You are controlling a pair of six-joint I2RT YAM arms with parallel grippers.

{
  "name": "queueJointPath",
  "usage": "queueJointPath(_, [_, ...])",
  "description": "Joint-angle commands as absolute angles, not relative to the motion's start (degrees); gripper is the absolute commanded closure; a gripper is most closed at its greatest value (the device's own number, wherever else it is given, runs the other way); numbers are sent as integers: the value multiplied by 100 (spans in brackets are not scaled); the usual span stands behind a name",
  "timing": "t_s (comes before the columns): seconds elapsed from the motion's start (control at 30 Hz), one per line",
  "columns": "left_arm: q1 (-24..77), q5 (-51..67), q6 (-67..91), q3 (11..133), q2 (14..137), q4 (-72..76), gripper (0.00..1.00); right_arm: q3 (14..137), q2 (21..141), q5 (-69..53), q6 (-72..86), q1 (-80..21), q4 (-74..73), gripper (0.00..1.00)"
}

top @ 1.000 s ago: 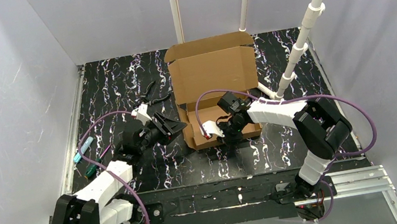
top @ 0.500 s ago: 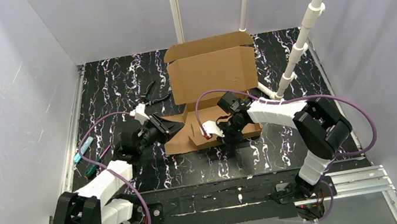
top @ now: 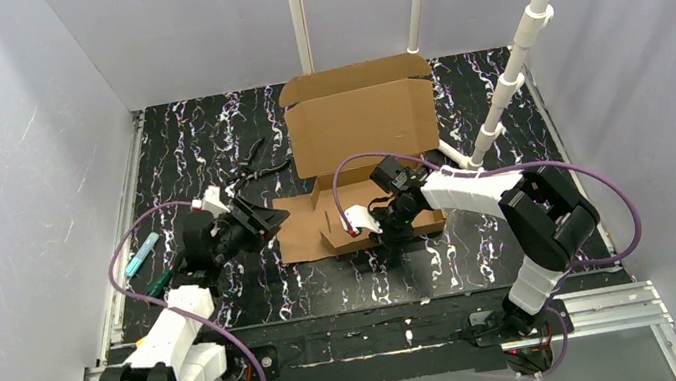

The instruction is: Fold the paper box

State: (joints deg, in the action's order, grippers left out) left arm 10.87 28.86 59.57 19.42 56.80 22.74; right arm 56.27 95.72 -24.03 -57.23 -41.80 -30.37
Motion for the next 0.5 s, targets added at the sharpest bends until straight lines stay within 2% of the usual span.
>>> queueJointPath(0.0, [570,2767,4707,2198,5199,269,36,5643,9615,-2498,-5713,-4218,-3340,73])
queueJointPath(0.07, [501,2573,4415,2293,5131,-216,31,5651,9615,-2496,-5704,-4216,-3340,73])
queueJointPath(0.13, [441,2556,4401,2254,5173,-225,32,5651,9615,-2502,-5696,-4217,-3340,73])
queueJointPath(0.27, [298,2734,4532,2104,5450,55,40,5653,9624,-2496,-5687,-4217,-3340,73])
queueJointPath(0.33, [258,2824,4669,1992,5518,335,41,5651,9624,-2487,-5678,-4219,-3340,73])
queueJointPath(0.47, [250,2995,4676,1927,5493,440,36,5647,9645,-2496,-5685,-4218,-3340,73])
